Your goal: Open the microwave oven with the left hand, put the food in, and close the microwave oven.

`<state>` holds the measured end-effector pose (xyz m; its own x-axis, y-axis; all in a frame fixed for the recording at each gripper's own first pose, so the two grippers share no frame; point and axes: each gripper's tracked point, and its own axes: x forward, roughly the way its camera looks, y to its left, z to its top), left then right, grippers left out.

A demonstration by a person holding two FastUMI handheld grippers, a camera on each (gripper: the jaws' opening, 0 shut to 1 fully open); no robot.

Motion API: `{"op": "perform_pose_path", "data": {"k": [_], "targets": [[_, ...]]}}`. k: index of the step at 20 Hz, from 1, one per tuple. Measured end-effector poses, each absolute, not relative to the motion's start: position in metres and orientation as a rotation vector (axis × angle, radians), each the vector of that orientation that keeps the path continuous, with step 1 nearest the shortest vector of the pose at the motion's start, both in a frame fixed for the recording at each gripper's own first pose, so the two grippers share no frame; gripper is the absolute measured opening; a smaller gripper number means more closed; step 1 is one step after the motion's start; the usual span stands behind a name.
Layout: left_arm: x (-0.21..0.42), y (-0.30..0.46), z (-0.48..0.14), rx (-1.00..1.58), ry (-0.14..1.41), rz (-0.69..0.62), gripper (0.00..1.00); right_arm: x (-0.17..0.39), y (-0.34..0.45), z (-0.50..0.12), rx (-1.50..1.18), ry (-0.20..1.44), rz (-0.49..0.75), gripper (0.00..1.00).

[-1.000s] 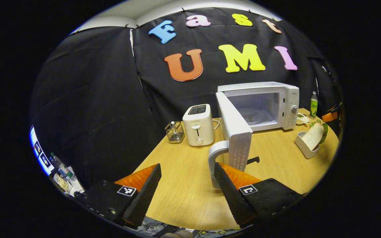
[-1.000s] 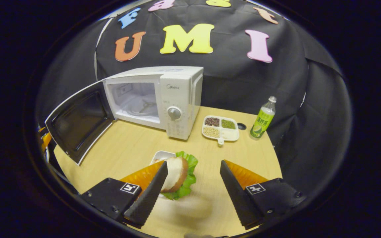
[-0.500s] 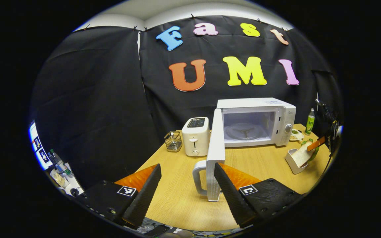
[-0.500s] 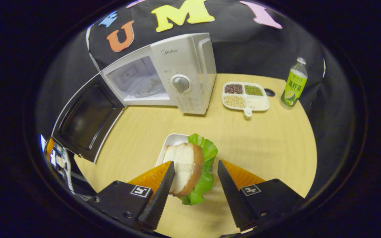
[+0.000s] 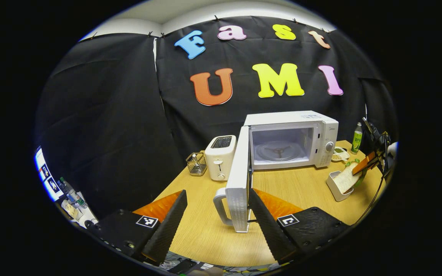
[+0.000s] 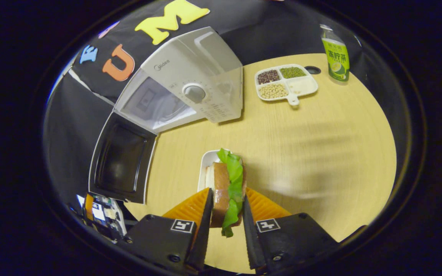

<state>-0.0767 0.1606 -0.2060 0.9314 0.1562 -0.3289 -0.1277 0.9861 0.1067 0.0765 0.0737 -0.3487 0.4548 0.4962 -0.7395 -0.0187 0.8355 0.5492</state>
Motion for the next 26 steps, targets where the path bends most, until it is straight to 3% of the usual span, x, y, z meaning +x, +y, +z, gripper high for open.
{"op": "perform_pose_path", "data": {"k": [2,5,6,15,26], "targets": [[-0.075,0.157,-0.206,0.083,0.341,0.138,0.97,0.074,0.076,-0.346,0.529,1.067,0.353,0.31],[-0.073,0.153,-0.202,0.079,0.332,0.133,0.97,0.072,0.079,-0.333,0.488,1.038,0.379,0.27],[-0.074,0.155,-0.202,0.077,0.329,0.134,0.97,0.073,0.082,-0.325,0.482,1.019,0.385,0.35],[-0.083,0.15,-0.193,0.08,0.314,0.109,0.96,0.106,0.163,-0.246,0.609,0.796,0.438,0.35],[-0.088,0.139,-0.197,0.118,0.361,0.055,0.97,0.207,0.272,-0.259,1.011,0.544,0.227,0.35]]}}
